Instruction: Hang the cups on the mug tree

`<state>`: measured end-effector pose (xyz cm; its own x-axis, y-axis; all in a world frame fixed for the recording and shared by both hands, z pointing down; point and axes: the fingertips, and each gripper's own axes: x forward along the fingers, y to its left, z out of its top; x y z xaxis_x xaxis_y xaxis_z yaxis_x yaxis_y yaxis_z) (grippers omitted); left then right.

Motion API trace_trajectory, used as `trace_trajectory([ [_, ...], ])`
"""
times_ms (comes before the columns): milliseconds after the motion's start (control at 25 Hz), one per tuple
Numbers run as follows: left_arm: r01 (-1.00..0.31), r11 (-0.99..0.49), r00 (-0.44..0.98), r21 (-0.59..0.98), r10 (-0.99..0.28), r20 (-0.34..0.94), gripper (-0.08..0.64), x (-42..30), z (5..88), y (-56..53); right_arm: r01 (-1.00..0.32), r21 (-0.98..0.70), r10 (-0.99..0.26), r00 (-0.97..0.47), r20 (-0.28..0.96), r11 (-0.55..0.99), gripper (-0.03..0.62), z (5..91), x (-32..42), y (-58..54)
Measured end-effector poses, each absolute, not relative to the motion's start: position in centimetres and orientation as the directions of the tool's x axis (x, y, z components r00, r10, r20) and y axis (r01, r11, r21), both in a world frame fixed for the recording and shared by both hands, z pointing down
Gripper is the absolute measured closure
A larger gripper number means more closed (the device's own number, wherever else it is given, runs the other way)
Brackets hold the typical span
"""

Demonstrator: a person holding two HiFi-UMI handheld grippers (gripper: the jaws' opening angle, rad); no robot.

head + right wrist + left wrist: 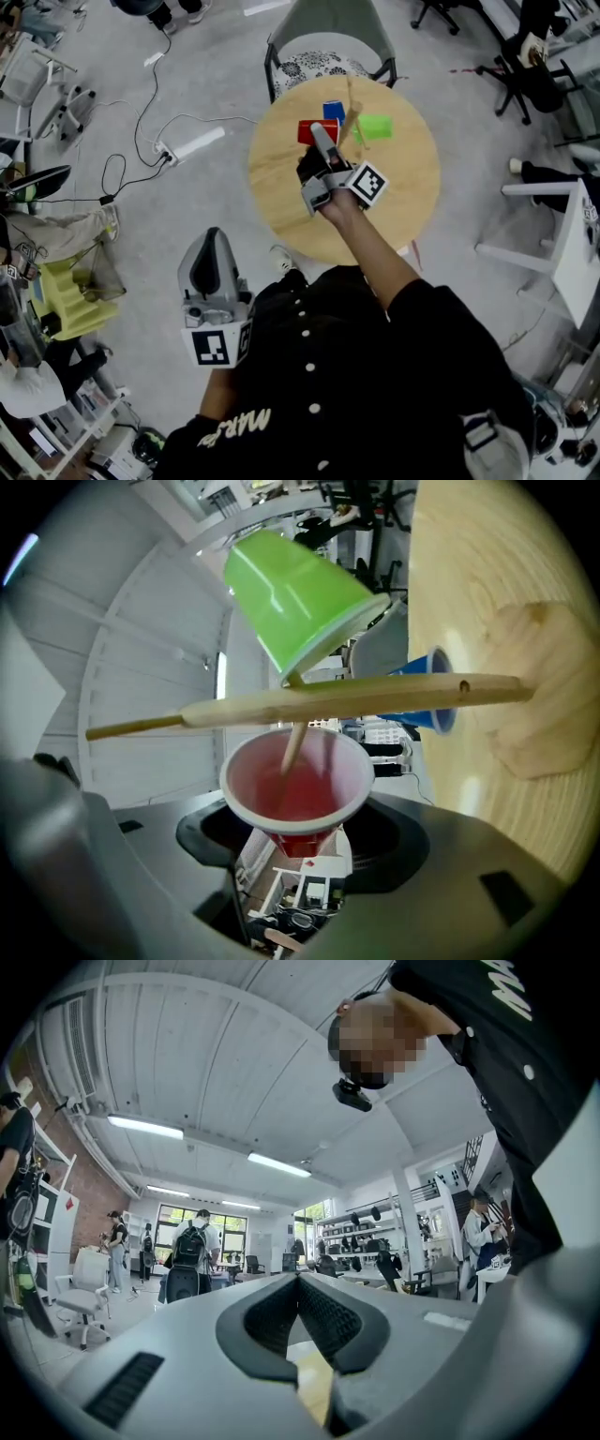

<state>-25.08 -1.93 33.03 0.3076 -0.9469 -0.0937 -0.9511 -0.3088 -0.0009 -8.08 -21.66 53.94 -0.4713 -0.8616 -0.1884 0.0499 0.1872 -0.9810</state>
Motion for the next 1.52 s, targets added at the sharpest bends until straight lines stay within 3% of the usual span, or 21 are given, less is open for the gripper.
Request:
trace_trajectory([
  [400, -0.954, -0.301, 0.300, 0.003, -0.950, -0.089, 0.566, -24.2, 32.8, -1.4, 0.299, -0.947, -0.873, -0.423, -0.242, 0.117, 0.310, 55.0, -7.2, -21.3],
  [800, -0.947, -0.321, 0.322, -0.026, -0.941, -0.104, 0.566, -23.3, 32.6, -1.1, 0.260, -0.961, -0.865, -0.457, -0.205, 0.090, 0.233, 56.0, -6.9, -20.3],
  [920, -0.944, -0.331, 0.330, -0.009, -0.937, -0.117, 0.566, -22.4, 32.1, -1.3, 0.132, -0.987, -0.846, -0.513, -0.143, 0.087, 0.233, 56.4, -6.5, -19.5],
  [1160, -0.924, -0.383, 0.377, 0.018, -0.916, -0.134, 0.565, -19.3, 31.4, -2.1, -0.353, -0.930, -0.768, -0.624, 0.148, 0.107, 0.248, 57.5, -4.8, -15.3],
  [1320, -0.906, -0.421, 0.410, 0.037, -0.897, -0.167, 0.565, -16.8, 31.0, -3.0, -0.700, -0.677, -0.792, -0.537, 0.291, 0.226, 0.381, 57.0, 0.4, -14.1],
  [1400, -0.903, -0.429, 0.419, 0.034, -0.894, -0.160, 0.566, -15.7, 31.0, -3.5, -0.778, -0.592, -0.825, -0.467, 0.319, 0.211, 0.493, 55.9, 3.2, -13.5],
  [1520, -0.896, -0.442, 0.431, 0.044, -0.889, -0.155, 0.566, -14.1, 31.0, -4.3, -0.853, -0.473, -0.866, -0.396, 0.306, 0.223, 0.590, 53.0, 6.6, -12.8],
])
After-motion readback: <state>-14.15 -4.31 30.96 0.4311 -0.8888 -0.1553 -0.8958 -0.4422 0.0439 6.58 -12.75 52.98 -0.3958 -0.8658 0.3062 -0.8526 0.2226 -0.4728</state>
